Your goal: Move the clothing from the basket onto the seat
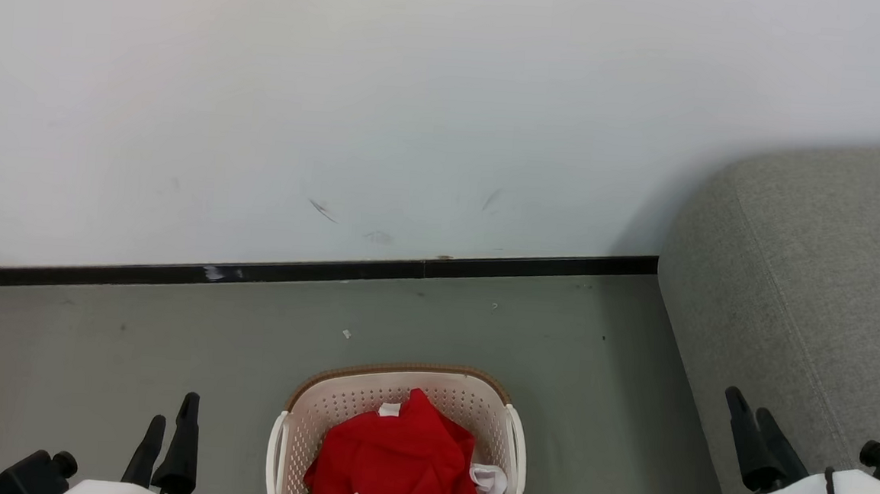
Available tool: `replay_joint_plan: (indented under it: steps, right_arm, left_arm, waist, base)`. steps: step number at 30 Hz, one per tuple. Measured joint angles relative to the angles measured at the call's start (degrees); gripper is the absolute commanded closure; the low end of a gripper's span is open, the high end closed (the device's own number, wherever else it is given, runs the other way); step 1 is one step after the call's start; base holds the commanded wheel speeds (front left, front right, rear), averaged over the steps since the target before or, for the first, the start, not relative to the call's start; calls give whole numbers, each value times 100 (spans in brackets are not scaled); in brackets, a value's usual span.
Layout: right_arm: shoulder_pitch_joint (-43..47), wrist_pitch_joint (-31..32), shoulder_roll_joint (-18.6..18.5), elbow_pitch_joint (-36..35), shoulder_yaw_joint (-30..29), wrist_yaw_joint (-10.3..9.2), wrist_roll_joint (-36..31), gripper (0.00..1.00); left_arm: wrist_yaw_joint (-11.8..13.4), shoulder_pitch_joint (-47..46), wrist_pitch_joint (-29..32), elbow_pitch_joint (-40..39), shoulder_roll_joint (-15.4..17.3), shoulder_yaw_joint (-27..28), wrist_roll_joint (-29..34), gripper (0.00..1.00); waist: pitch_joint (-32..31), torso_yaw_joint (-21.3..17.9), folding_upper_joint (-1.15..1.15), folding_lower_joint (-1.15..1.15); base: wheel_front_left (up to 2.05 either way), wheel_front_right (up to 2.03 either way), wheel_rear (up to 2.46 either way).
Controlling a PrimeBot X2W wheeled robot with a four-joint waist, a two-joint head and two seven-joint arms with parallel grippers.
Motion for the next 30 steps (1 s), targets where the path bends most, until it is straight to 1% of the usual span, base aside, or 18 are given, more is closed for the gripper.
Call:
replay_joint_plan:
  steps: [9, 16, 21, 30]
  right_arm:
    - [14, -174, 142, -66, -11, 0, -985, 0]
    - [31, -349, 167, -120, -13, 0, -1730, 0]
    - [31, -446, 177, -196, -5, 0, -2237, 0]
    - [31, -633, 201, -258, -4, 0, -3142, 0]
  left_arm:
    - [74, 7, -183, -99, -34, -63, 797, 0]
    - [105, 13, -319, -190, -69, -87, 1382, 0]
    - [105, 14, -401, -249, -75, -119, 1820, 0]
    - [104, 14, -597, -366, -71, -143, 2631, 0]
  waist:
    - [10, -3, 0, -43]
    - [38, -4, 0, -74]
    - [61, -10, 0, -85]
    - [70, -25, 0, -90]
  base:
    - [0, 0, 0]
    - [0, 0, 0]
    - [0, 0, 0]
    - [0, 0, 0]
